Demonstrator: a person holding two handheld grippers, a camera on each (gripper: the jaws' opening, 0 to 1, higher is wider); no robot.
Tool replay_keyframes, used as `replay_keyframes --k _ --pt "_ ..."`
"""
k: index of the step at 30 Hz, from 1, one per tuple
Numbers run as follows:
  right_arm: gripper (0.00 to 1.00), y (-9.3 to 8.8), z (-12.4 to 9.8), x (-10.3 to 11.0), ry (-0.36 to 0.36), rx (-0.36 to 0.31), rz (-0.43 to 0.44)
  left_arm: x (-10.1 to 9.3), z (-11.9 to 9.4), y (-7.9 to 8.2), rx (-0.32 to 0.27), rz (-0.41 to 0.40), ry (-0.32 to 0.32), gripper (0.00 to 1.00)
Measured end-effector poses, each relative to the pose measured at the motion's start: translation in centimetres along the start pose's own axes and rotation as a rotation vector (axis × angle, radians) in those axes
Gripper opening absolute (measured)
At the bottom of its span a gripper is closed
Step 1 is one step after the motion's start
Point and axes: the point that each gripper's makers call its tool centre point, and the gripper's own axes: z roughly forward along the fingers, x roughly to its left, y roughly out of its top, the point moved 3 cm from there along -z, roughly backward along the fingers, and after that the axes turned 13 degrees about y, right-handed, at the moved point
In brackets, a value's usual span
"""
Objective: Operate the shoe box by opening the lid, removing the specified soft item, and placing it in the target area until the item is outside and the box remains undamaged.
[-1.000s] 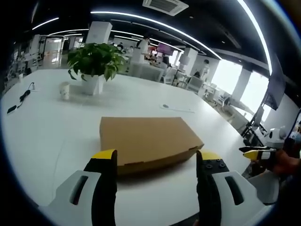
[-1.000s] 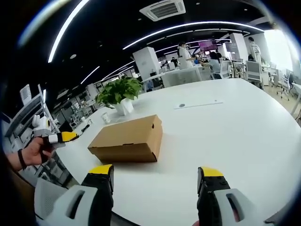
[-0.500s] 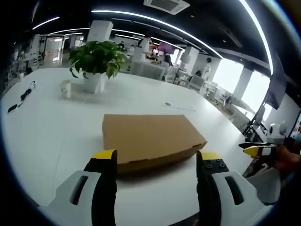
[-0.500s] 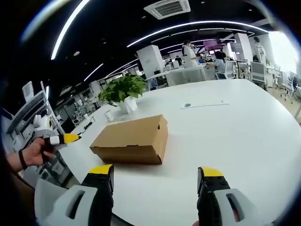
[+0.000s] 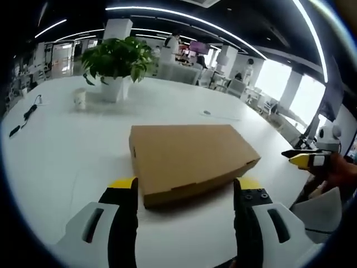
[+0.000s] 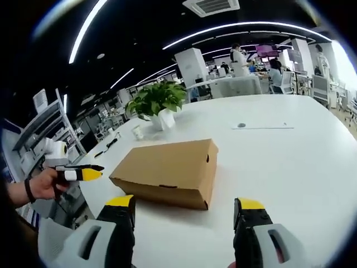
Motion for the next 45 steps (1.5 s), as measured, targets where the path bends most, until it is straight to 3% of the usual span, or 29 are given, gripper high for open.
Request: replay_keyframes --k 12,23,27,31,33,45 --pt "0.69 0.1 3.6 -2.0 0.048 0.093 -0.078 1.1 2.9 -0.6 0.061 0.035 -0.013 0.72" --pt "0.63 -0.7 6.7 -3.4 0.101 0.178 -0.128 0.7 5.7 -1.9 0.138 0.134 -0.053 0.74" --pt "0.60 -1.1 7.6 -3.3 0.111 0.200 -0.158 1.2 6.1 -2.5 0.158 0.196 -0.035 0.68" --pt "0.51 -1.2 8.1 -2.9 0.139 0.207 -0.190 1.1 6.0 -2.5 0.172 0.200 -0.034 0.67" --pt "0.52 -1.6 8.5 -2.8 0.124 0.229 -0.234 1.1 6.0 -2.5 0.173 0.202 -0.029 0.67" --pt "0.50 -1.4 8.5 -2.8 0.128 0.232 -0.248 0.8 5.6 -2.7 0.177 0.178 -0.006 0.64"
